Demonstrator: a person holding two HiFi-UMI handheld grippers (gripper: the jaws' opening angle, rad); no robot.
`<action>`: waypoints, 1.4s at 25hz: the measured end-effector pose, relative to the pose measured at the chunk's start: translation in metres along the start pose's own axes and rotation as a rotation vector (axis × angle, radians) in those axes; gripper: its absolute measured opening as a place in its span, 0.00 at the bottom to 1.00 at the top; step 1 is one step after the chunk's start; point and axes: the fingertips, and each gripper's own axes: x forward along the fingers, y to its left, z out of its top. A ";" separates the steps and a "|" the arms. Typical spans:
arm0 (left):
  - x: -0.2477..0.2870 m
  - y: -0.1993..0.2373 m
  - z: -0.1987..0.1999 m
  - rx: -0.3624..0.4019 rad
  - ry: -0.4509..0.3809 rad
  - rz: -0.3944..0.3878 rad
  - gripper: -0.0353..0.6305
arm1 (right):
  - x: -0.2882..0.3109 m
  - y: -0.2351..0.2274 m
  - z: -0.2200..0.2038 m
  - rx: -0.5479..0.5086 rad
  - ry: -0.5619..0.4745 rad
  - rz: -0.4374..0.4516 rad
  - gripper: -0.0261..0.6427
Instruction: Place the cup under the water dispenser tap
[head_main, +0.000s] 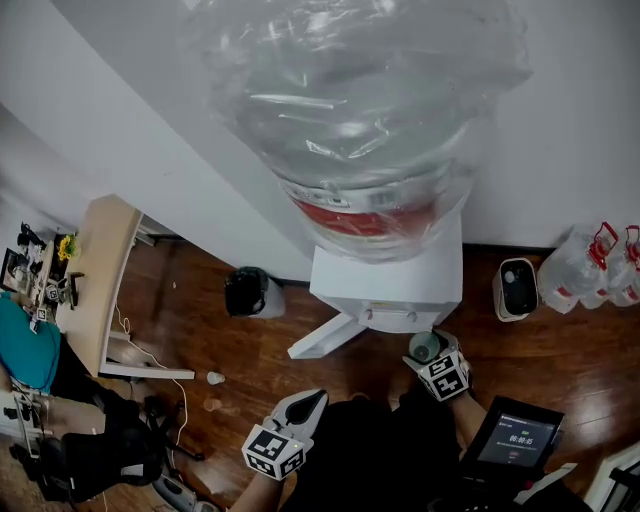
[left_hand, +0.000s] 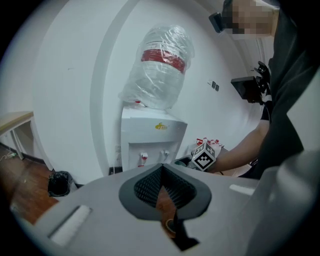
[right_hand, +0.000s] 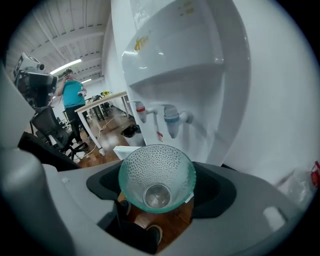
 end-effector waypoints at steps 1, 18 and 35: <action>0.001 0.003 -0.004 -0.011 0.002 0.002 0.05 | 0.009 -0.003 -0.002 0.009 -0.003 -0.006 0.63; 0.012 0.038 -0.029 0.009 0.099 -0.058 0.05 | 0.114 -0.046 -0.016 0.170 -0.079 -0.215 0.63; 0.005 0.022 0.021 0.090 -0.036 -0.154 0.06 | 0.127 -0.057 -0.017 0.252 -0.038 -0.279 0.73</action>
